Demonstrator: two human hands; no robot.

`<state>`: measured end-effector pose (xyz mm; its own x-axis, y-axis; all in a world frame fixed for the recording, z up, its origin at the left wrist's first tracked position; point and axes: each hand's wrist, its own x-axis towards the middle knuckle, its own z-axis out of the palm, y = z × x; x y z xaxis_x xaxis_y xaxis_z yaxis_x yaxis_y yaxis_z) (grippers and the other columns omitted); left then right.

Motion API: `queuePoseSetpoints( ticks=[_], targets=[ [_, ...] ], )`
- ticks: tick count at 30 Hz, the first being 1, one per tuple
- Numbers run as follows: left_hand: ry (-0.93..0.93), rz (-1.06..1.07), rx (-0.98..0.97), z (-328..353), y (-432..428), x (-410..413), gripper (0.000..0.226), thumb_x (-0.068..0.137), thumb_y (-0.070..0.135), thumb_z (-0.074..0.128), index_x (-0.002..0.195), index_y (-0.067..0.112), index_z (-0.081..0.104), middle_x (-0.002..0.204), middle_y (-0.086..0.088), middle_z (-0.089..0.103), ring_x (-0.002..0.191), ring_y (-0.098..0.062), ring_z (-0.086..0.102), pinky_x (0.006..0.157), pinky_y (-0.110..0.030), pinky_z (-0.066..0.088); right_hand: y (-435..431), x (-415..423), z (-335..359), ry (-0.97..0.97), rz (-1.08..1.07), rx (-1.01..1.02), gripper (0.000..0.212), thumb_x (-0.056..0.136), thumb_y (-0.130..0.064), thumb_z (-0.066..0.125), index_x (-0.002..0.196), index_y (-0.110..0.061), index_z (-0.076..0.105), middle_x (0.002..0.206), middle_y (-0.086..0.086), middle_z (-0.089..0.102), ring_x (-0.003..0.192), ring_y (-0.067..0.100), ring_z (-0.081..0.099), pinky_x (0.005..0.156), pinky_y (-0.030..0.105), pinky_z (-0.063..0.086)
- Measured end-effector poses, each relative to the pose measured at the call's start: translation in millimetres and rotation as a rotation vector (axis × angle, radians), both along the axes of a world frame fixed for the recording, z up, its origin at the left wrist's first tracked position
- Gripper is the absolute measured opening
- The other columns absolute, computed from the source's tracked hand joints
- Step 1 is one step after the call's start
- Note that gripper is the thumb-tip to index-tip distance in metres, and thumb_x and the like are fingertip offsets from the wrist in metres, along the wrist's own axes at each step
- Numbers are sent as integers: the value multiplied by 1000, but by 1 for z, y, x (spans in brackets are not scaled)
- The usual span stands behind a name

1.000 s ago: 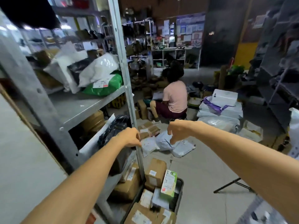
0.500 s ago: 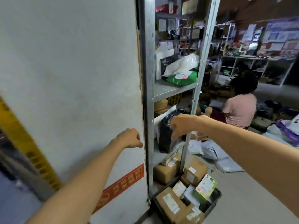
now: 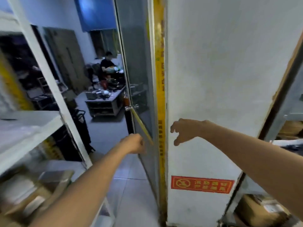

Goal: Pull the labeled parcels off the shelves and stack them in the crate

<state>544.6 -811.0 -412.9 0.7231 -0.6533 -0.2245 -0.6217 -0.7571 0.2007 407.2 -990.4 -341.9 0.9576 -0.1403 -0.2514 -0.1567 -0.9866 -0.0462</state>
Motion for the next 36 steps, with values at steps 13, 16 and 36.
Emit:
queuePoseSetpoints(
  ticks=[13,16,36],
  targets=[
    [-30,879,-23,60,336,-119,29,79,35,73,105,22,65,106,1,64,96,-17,60,80,-27,50,270,87,22,-49,821,36,43,90,-38,61,124,-13,52,117,9,53,105,31,57,89,40,50],
    [-86,1053,18,72,383,-172,34,77,36,72,107,21,69,111,0,66,96,-17,62,80,-29,53,334,63,36,-49,979,77,42,92,-33,59,127,-10,53,118,9,56,103,26,58,82,35,49],
    [-410,1612,32,108,570,-398,32,79,41,73,106,26,65,104,3,66,85,-14,59,72,-26,49,598,-108,60,-210,1470,321,53,91,-30,62,138,-13,46,139,10,46,123,26,49,101,37,44]
  ],
)
